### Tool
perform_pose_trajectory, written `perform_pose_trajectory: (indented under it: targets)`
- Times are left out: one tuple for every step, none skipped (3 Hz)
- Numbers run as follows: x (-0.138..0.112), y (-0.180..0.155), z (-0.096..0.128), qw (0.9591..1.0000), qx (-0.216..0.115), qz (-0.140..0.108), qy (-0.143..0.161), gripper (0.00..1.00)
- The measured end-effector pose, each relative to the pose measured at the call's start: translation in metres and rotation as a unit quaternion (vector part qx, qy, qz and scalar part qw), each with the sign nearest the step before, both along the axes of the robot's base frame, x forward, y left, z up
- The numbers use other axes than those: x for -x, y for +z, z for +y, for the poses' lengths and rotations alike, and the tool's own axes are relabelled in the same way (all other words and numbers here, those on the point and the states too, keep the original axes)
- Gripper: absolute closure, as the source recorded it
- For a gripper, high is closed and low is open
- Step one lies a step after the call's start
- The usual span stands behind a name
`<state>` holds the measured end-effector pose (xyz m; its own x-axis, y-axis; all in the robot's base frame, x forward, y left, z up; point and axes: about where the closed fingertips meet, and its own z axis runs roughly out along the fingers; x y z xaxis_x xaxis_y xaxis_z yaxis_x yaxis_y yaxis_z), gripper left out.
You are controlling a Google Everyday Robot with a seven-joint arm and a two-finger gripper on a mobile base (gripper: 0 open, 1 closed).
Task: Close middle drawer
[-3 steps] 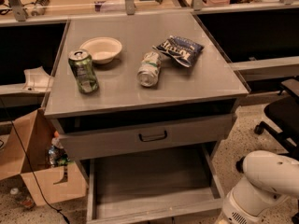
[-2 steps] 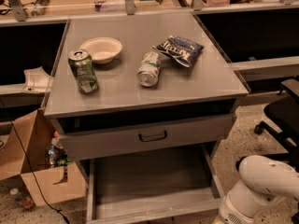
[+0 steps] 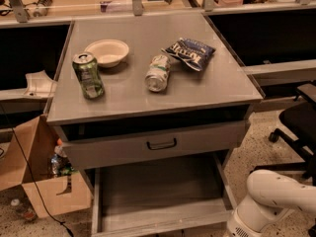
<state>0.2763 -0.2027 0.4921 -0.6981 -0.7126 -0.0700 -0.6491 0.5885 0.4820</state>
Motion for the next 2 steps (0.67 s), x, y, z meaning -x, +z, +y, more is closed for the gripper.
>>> perform_pose_trajectory:
  targets:
    - [-0.0054,-0.0478,-0.015,0.999,0.009,0.017,-0.041,1.0]
    - [-0.0054,-0.0478,-0.015,0.999,0.009,0.017,-0.041,1.0]
